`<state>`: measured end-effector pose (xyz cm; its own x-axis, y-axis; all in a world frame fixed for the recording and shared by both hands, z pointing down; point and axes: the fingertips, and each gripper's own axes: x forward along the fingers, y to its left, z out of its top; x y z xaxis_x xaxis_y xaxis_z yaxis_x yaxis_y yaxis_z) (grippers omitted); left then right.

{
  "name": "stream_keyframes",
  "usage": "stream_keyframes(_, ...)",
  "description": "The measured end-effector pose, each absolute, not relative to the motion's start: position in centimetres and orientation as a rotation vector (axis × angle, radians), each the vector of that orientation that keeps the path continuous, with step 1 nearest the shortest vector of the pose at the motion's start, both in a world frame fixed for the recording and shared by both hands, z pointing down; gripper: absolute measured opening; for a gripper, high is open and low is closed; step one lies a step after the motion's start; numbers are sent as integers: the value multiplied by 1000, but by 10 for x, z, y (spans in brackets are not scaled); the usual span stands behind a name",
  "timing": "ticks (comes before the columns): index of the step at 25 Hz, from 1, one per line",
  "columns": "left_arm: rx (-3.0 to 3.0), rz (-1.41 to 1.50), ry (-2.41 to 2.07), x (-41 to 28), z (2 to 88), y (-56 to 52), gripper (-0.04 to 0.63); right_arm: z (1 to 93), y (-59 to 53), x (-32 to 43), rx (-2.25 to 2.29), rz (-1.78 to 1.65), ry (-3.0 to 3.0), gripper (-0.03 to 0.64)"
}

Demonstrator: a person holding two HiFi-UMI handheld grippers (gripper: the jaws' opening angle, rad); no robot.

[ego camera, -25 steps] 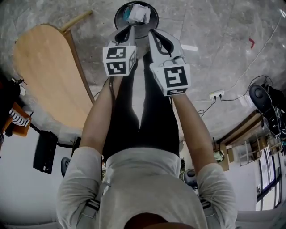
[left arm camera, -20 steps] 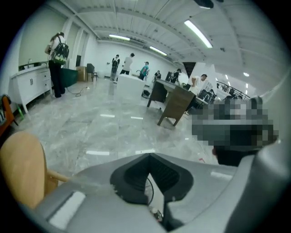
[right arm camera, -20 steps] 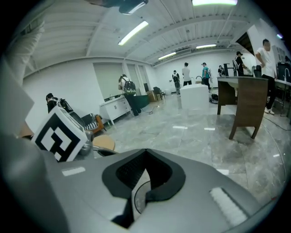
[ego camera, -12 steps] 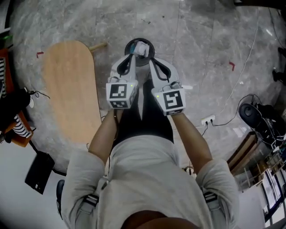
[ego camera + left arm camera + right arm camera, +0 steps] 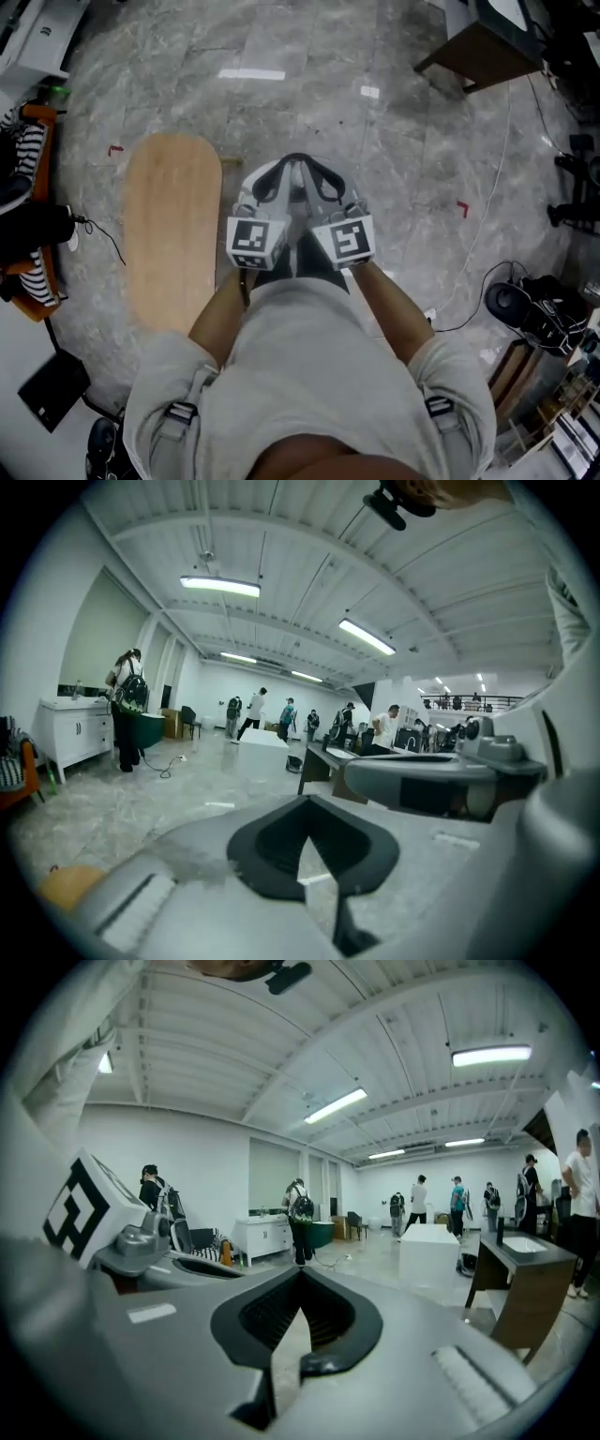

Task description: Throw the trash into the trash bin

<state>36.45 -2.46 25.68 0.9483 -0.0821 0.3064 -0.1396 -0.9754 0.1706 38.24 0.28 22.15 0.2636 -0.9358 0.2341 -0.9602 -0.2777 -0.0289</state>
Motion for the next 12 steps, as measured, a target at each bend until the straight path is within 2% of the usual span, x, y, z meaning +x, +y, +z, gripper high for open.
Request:
stream_keyframes(6, 2962, 313, -223, 345, 202, -32, 20, 162, 4, 370, 2457, 177, -1777, 8)
stream_keyframes(12, 2980, 219, -237, 337, 171, -38, 20, 144, 14, 367, 2542, 136, -1708, 7)
